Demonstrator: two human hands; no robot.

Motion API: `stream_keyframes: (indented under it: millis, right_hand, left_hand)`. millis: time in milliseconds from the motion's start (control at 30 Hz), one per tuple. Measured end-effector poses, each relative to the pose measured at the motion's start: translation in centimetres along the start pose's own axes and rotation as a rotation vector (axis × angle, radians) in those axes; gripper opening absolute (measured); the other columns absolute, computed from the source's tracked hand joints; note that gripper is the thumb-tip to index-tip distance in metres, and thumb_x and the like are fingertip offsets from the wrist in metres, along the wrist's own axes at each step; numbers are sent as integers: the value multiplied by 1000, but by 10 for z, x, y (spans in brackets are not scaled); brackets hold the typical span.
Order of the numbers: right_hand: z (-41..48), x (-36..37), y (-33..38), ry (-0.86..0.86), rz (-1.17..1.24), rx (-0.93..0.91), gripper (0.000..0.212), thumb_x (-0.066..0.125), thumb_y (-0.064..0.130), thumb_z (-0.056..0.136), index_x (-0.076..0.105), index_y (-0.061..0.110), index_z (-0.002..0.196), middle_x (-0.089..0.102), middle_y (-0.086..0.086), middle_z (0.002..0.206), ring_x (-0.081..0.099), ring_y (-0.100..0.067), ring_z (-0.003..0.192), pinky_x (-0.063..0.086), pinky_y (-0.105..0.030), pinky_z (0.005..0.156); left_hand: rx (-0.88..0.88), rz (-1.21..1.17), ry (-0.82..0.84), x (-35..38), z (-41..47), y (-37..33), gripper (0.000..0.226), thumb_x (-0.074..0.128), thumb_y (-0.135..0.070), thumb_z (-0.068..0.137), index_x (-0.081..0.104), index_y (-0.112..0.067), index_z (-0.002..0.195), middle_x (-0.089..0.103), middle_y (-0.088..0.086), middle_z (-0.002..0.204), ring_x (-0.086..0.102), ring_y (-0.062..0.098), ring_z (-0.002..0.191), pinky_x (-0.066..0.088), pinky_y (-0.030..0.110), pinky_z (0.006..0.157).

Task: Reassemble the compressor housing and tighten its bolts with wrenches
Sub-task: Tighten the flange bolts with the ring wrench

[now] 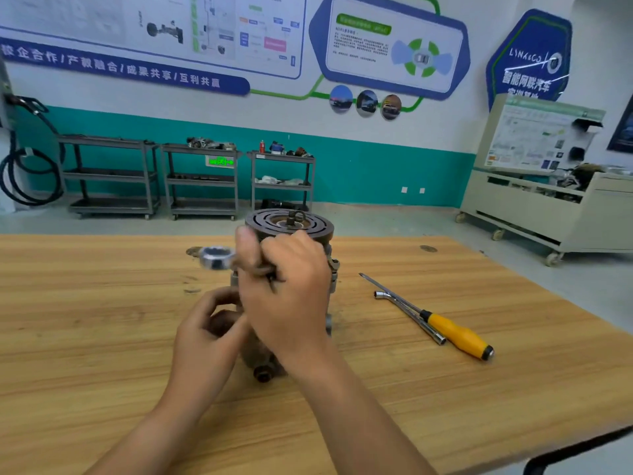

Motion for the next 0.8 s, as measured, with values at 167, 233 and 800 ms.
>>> stream_keyframes:
  millis: [167,233,800]
  right_hand:
    - [19,-112,16,-395,590,76,44,52,30,86,42,22,44,34,13,37,29,-4,34,29,-17,39]
    - [33,-130,-4,-498,857,197,53,40,36,94,40,20,44,25,9,36,20,-8,32,22,-14,38]
    - [26,-67,-179,-235,1263,1130,68,34,34,101,34,14,35,21,5,30,19,-9,21,13,-18,23]
  left_hand:
    - [-35,-69,40,1,-1,6,26,66,1,80,61,-23,90,67,-5,63,61,2,60,48,10,57]
    - [-41,-62,31,-1,-1,9,25,66,-1,80,61,-24,90,68,-7,65,62,2,62,49,12,58]
    - [-52,-53,30,-3,2,14,21,68,-20,72,62,-30,90,70,-10,74,65,4,66,53,15,60]
Point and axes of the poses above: each hand's wrist, its own z-axis towards the middle knuckle, its own x-axis out of the palm, y = z × x, the point moved 10 cm from there along z, towards the middle knuckle
